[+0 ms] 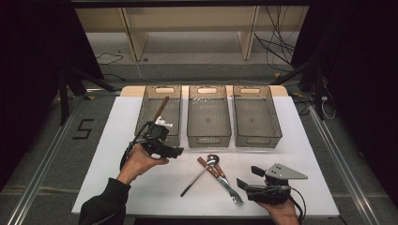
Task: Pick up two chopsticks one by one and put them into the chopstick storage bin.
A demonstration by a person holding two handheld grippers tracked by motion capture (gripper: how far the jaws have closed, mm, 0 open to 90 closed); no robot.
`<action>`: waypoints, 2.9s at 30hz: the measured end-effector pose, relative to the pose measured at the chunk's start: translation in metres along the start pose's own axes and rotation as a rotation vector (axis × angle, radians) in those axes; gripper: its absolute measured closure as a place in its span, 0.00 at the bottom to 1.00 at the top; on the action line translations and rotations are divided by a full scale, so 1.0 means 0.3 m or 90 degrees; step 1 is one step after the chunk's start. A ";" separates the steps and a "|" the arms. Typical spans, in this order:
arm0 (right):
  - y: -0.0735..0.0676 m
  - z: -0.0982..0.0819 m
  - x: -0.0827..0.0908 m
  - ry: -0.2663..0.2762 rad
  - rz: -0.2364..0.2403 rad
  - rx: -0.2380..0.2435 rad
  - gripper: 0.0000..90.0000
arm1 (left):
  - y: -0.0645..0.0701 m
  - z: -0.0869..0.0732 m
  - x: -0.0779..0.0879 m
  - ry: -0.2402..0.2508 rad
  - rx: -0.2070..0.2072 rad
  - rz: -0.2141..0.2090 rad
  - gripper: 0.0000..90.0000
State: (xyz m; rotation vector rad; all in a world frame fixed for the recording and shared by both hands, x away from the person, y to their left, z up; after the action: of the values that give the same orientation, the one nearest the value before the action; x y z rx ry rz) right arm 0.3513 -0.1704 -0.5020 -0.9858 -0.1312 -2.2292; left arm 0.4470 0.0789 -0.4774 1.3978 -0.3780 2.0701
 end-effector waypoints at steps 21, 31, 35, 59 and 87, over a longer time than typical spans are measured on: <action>-0.003 0.004 0.010 0.005 -0.002 0.000 0.28 | 0.152 -0.084 -0.108 -0.073 -0.045 -0.019 0.19; -0.003 0.004 0.010 0.004 -0.003 0.002 0.29 | 0.170 -0.096 -0.128 -0.095 -0.050 -0.017 0.19; -0.004 0.005 0.010 0.006 -0.002 0.000 0.28 | 0.180 -0.101 -0.136 -0.103 -0.053 -0.014 0.18; -0.002 0.003 0.010 0.004 -0.003 0.001 0.29 | 0.275 -0.103 -0.212 -0.160 -0.115 -0.026 0.51; 0.004 0.002 0.012 0.007 -0.004 -0.002 0.29 | 0.297 -0.090 -0.268 -0.181 -0.149 -0.013 0.71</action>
State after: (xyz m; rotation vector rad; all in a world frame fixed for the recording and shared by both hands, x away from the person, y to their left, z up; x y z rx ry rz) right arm 0.3507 -0.1731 -0.4993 -0.9760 -0.1265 -2.2411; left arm 0.3925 -0.0015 -0.5527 1.5446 -0.6968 1.7474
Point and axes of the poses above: each handheld gripper's, and its own axes: x roughly backward along the jaws, z roughly out of its top, y roughly to its right, the point moved 10 cm from there along -x, roughly forward along the jaws, and after that the axes turned 15 degrees about -y, right-handed, at the moved point
